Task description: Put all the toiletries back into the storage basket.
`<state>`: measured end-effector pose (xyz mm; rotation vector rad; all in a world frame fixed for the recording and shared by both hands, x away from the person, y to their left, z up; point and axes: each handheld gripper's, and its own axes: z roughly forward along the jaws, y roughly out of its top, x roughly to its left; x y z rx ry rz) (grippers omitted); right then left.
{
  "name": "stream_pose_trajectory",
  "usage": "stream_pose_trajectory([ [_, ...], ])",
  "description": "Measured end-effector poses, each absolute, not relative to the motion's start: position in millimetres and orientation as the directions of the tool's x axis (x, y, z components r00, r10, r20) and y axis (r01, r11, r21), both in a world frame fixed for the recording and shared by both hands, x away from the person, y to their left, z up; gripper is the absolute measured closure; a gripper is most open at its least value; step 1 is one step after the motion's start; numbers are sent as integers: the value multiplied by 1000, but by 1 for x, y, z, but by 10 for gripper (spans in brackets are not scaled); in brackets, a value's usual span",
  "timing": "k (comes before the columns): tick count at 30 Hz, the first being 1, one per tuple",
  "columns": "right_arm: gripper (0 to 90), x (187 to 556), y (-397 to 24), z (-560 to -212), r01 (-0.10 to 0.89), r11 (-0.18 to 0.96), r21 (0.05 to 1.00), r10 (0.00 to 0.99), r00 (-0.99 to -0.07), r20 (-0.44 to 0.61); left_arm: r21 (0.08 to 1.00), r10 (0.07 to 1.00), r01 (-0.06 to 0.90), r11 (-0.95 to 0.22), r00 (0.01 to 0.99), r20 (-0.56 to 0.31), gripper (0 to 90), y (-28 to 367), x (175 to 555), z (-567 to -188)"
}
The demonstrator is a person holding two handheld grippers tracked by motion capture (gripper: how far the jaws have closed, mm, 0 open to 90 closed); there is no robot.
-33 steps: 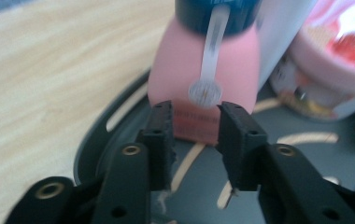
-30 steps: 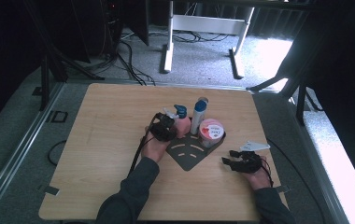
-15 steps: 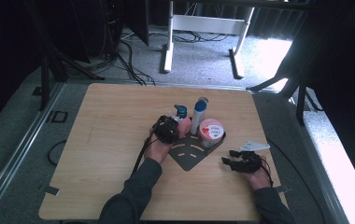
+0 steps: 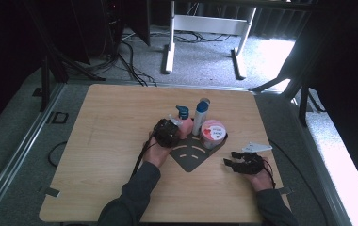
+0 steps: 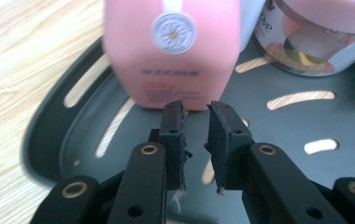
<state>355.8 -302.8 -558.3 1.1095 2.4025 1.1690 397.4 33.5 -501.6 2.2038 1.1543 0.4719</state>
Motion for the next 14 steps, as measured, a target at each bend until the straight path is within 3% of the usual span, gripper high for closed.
stream_pose_trajectory([
  [14,457,356,-303,-558,527,389,756,727,-680,100,698,852,604,-384,524,15,790,73,382,-499],
])
